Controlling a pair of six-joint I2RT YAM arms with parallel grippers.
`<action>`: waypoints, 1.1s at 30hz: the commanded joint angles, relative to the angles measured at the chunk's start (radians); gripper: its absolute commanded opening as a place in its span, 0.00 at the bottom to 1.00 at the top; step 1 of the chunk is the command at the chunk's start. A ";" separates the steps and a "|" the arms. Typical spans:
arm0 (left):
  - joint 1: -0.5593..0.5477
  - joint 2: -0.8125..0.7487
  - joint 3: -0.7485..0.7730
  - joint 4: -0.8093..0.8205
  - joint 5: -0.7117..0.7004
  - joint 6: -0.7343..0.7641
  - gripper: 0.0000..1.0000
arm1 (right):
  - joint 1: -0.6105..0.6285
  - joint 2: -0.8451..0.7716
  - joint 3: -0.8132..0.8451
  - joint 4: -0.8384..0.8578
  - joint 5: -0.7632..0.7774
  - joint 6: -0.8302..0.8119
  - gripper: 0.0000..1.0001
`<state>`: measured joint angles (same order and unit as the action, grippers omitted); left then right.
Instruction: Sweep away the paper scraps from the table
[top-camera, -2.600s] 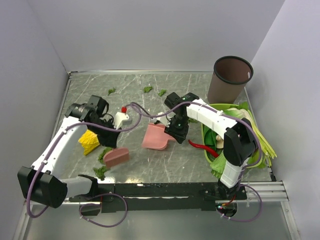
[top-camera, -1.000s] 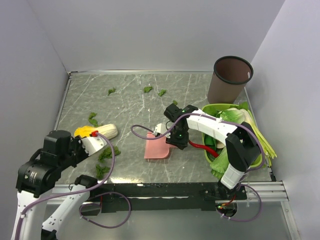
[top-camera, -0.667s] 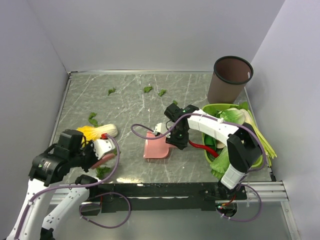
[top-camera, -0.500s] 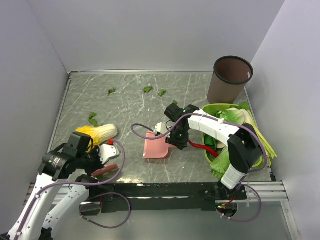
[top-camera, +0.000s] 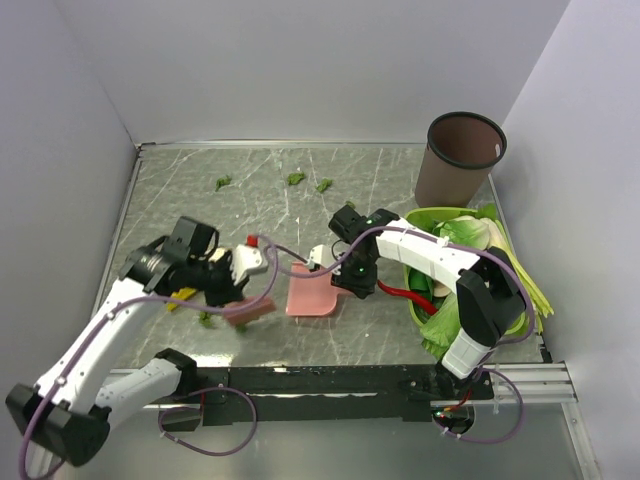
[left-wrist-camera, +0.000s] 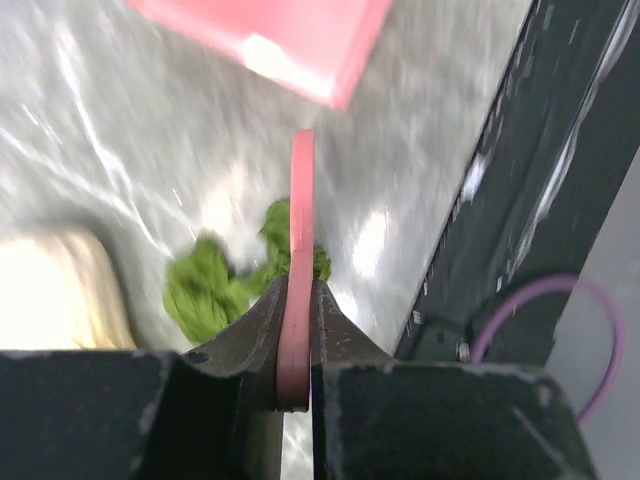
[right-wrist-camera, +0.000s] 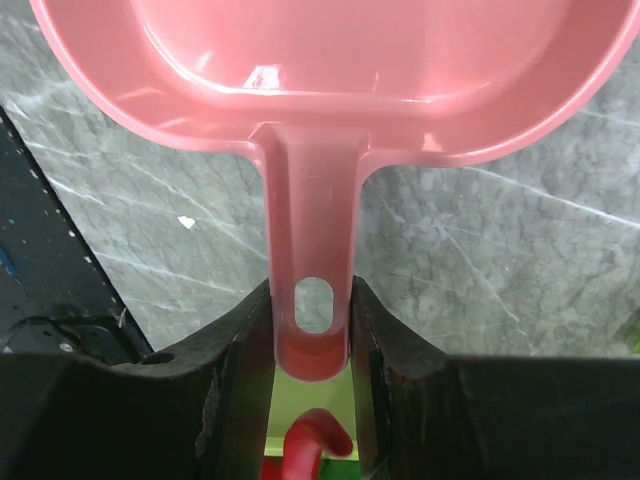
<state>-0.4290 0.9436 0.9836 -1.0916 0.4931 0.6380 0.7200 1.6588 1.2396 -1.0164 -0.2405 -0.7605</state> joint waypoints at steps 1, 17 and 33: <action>-0.027 0.069 0.176 0.090 0.087 -0.112 0.01 | -0.010 -0.077 -0.049 -0.031 0.024 -0.052 0.00; -0.025 -0.049 0.179 -0.156 -0.419 -0.178 0.01 | 0.022 -0.070 -0.092 -0.073 0.092 -0.046 0.00; -0.025 -0.071 0.018 0.038 -0.631 -0.241 0.01 | 0.167 0.045 0.043 -0.143 0.167 0.190 0.00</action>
<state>-0.4526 0.8841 1.0172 -1.1339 -0.0803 0.4202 0.8577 1.6421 1.2133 -1.1034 -0.1062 -0.6556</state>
